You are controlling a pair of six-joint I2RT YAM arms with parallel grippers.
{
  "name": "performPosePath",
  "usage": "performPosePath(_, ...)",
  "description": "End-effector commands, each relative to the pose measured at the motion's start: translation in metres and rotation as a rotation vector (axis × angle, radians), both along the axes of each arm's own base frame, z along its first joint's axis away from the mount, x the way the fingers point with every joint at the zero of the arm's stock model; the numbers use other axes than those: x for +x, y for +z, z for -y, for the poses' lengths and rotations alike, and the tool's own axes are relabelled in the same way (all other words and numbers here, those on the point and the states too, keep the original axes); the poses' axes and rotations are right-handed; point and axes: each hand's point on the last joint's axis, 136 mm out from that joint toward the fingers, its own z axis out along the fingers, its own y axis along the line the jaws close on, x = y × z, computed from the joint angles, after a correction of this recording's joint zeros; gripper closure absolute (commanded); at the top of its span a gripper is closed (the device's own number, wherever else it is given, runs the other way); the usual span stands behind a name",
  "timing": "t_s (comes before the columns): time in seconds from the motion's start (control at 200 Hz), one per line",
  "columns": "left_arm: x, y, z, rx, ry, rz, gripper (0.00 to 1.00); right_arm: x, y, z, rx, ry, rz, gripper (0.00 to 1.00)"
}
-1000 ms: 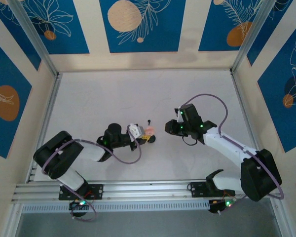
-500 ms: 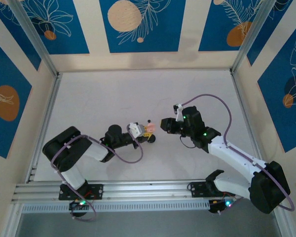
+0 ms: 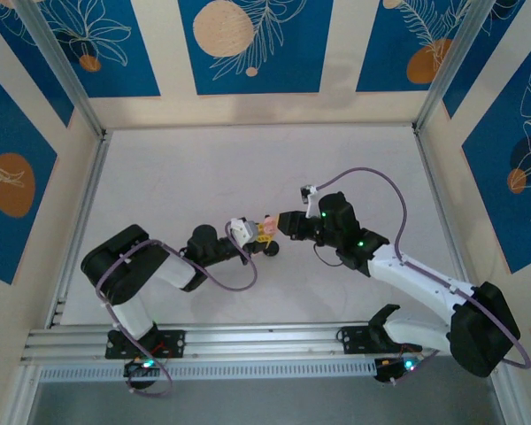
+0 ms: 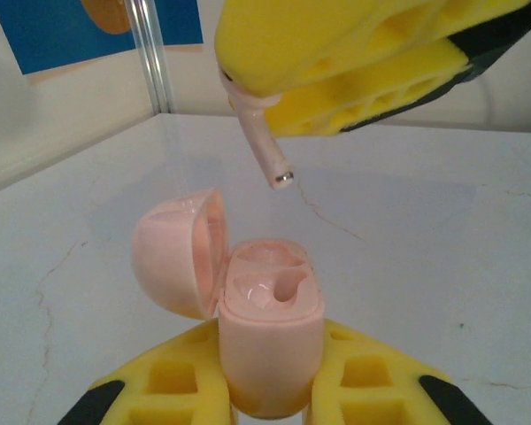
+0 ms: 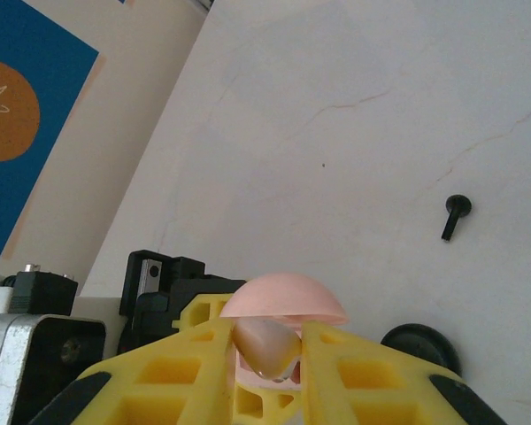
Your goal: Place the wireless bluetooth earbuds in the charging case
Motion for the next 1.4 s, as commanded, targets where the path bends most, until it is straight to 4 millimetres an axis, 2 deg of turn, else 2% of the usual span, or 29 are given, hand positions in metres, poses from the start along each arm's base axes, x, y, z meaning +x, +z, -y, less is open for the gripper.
performPosePath(0.0, -0.001, 0.016, 0.005, -0.057, -0.007, 0.034, 0.87, 0.003, 0.004, -0.004, -0.009, 0.0, 0.038, 0.77)
performPosePath(0.215, -0.001, 0.021, 0.005, -0.066, -0.006, 0.041, 0.87, 0.002, -0.004, -0.005, -0.043, -0.004, 0.035, 0.77)
performPosePath(1.015, -0.001, 0.039, 0.002, -0.099, 0.003, 0.072, 0.87, -0.003, -0.014, -0.01, -0.127, 0.008, 0.062, 0.77)
performPosePath(1.195, -0.002, 0.042, 0.002, -0.103, 0.004, 0.08, 0.87, -0.005, -0.013, -0.013, -0.123, 0.023, 0.066, 0.71)
performPosePath(1.395, -0.002, 0.041, 0.001, -0.1, 0.006, 0.081, 0.87, -0.006, -0.005, -0.015, -0.111, 0.033, 0.081, 0.6)
